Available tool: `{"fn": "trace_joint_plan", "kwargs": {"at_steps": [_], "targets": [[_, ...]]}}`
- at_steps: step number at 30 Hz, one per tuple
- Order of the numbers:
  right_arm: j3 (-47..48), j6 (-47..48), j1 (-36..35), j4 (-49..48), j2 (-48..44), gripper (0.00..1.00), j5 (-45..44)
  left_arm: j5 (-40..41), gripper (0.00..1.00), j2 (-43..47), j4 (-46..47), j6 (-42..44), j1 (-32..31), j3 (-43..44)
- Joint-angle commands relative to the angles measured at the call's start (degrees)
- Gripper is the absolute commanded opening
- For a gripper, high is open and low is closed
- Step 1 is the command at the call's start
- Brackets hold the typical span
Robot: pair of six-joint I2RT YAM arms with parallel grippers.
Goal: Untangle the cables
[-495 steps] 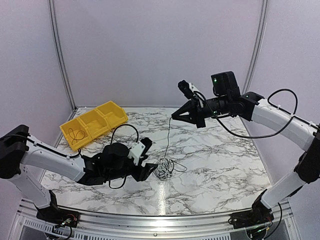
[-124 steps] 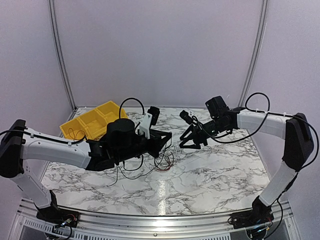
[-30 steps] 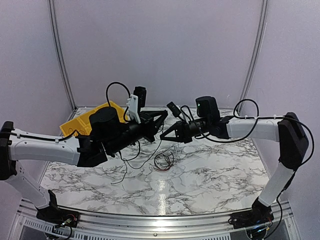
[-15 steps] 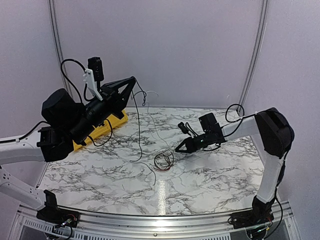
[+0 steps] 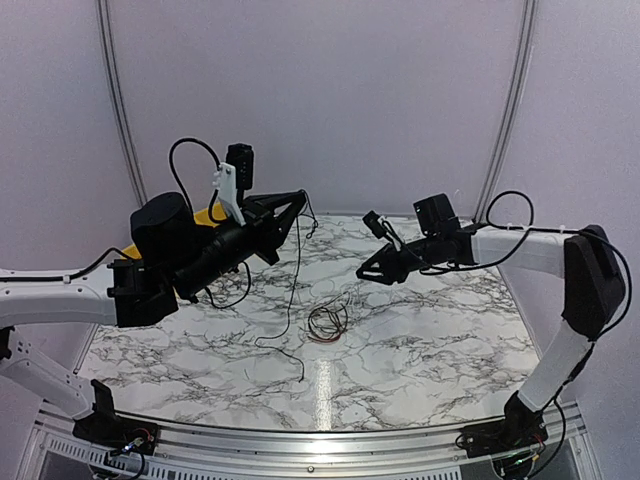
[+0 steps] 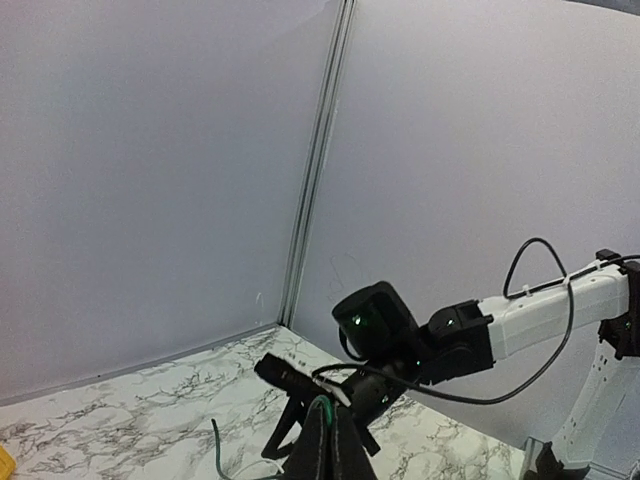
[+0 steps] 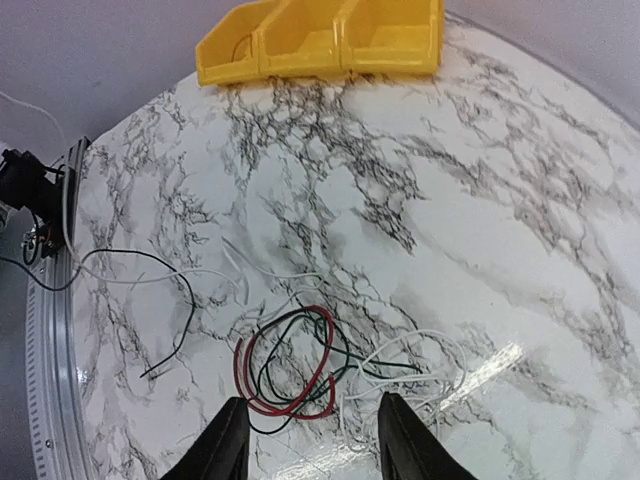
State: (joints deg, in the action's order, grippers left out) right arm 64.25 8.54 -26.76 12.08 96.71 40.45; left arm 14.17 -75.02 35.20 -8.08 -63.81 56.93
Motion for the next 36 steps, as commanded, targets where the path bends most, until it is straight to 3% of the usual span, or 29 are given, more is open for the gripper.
{"fn": "trace_joint_plan", "kwargs": {"at_steps": [1,8,17,24,36], "targets": [[4.39,9.76,-0.13,6.81,-7.50,0.48,2.90,-2.37,0.00,-0.90,0.31,-1.93,-0.17,-0.14],[14.12,15.99,-1.30,15.31,-8.35,0.61,9.01,-3.65,0.00,-2.79,0.31,-3.30,-0.17,0.84],[17.75,19.98,-5.83,13.91,-4.20,0.69,10.76,-7.55,0.00,-4.71,0.57,-5.55,-0.17,2.63],[16.00,21.01,-7.13,14.69,-2.26,0.74,20.64,-7.21,0.00,-5.15,0.57,-5.59,-0.17,3.23],[10.34,23.86,-9.47,15.69,-2.05,0.79,27.36,-5.57,0.00,-5.10,1.44,-5.17,-0.17,3.04]]}}
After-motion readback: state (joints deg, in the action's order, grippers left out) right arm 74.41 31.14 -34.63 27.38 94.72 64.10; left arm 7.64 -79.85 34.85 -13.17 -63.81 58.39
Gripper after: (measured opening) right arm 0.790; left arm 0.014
